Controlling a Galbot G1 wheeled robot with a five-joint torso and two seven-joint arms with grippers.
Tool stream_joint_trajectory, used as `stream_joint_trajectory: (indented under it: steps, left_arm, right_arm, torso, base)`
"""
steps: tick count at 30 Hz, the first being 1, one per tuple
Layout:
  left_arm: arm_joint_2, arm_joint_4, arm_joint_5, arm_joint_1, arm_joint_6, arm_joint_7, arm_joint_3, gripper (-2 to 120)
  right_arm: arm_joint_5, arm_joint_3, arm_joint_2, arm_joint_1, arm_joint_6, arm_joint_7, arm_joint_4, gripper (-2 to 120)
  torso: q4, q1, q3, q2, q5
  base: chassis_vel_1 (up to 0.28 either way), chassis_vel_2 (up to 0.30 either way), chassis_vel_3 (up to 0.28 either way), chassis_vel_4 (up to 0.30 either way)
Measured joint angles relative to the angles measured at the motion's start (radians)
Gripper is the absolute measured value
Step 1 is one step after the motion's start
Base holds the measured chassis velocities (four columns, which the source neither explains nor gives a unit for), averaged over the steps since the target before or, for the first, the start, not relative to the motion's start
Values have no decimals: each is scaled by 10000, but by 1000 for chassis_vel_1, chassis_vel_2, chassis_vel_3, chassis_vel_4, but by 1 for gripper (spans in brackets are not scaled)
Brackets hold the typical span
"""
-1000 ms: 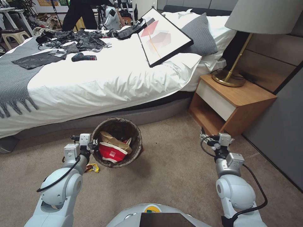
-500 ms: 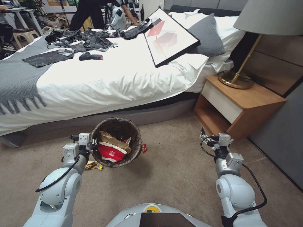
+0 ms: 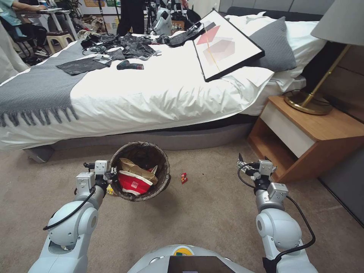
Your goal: Pick up the trash bin, then pick up the garbage from the floor and place it into the trash bin.
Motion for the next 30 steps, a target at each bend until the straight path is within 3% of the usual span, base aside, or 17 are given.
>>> stream_joint_trajectory:
  steps: [30]
  left_arm:
    - [94,154,-24,-18,0,12,0,3]
  right_arm:
    - [25,-377,-187,-373,-387,482,234,100]
  torso:
    - [-2,0,0,0,0]
  base:
    - [35,35,38,37]
